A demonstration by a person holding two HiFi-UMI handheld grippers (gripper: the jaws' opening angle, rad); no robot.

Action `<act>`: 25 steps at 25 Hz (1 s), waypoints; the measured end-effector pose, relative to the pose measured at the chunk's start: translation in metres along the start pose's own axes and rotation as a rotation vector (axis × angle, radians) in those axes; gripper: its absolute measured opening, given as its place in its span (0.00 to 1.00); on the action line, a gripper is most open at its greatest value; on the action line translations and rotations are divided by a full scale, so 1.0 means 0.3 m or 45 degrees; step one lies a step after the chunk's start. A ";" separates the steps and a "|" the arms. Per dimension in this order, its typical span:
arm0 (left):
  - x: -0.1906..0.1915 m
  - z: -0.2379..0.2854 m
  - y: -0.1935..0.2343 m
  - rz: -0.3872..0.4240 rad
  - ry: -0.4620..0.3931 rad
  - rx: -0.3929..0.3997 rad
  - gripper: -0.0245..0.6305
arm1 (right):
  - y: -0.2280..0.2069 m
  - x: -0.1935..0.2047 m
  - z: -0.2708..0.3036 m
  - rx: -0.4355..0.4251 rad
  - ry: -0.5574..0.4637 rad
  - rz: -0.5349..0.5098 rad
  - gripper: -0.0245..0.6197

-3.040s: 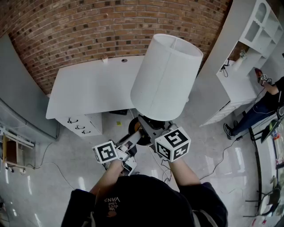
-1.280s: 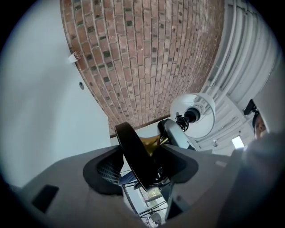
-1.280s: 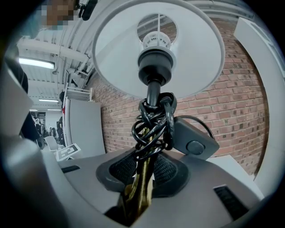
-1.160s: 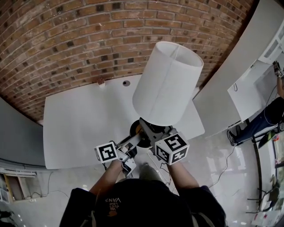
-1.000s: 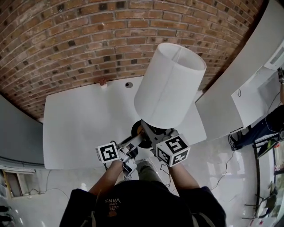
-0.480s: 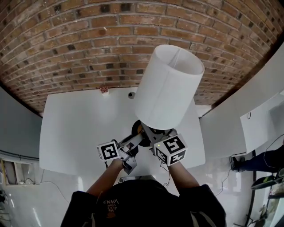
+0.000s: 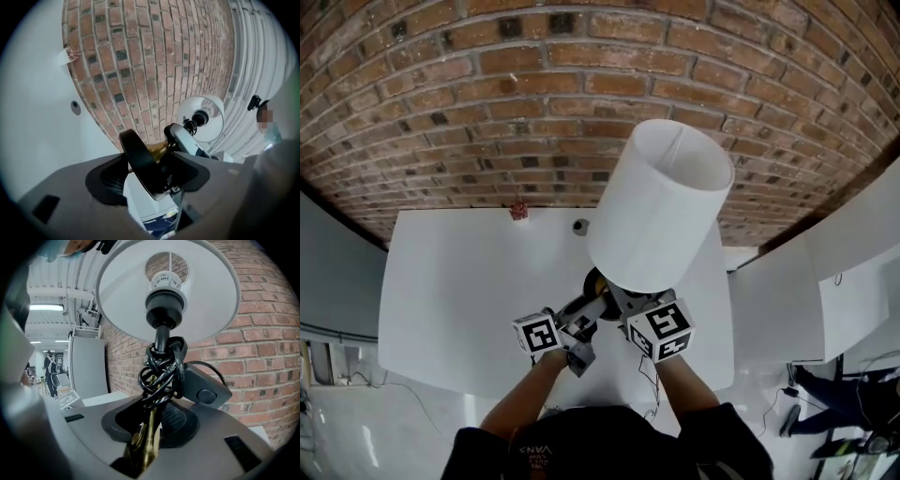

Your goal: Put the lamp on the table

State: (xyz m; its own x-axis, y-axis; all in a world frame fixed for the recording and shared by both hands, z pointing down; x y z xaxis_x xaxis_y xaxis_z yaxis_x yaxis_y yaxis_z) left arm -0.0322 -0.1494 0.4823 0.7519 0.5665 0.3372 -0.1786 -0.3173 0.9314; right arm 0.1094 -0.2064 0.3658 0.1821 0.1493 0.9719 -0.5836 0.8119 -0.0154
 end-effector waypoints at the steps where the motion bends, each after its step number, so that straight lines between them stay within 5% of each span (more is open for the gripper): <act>1: -0.008 0.011 0.019 0.040 0.007 -0.009 0.45 | -0.015 0.011 0.016 -0.003 0.010 -0.002 0.18; 11: -0.040 -0.038 0.144 0.176 0.025 -0.229 0.44 | -0.156 0.136 0.173 0.047 0.096 -0.026 0.17; 16: -0.054 -0.155 0.168 0.275 0.018 -0.382 0.32 | -0.240 0.190 0.233 0.144 0.106 -0.096 0.17; 21: -0.075 -0.201 0.153 0.613 0.136 -0.590 0.08 | -0.315 0.227 0.283 0.222 0.104 -0.096 0.17; 25: -0.089 -0.213 0.128 0.895 0.229 -0.706 0.04 | -0.358 0.245 0.330 0.242 0.098 -0.087 0.17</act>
State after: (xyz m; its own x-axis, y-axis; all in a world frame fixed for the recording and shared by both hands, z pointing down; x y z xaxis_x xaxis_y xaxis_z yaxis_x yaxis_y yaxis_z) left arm -0.0997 -0.1282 0.5178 0.2527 0.5059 0.8247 -0.8725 -0.2492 0.4202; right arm 0.1071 -0.3385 0.4622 0.2823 0.1460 0.9481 -0.7050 0.7019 0.1018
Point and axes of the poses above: the fingertips, and each gripper's own axes: z forward along the fingers, y to its left, x out of its underside, the point moved 10 cm from there along -z, backward along the fingers, and after that the axes turned 2 degrees about -z, right-handed, at the moved point
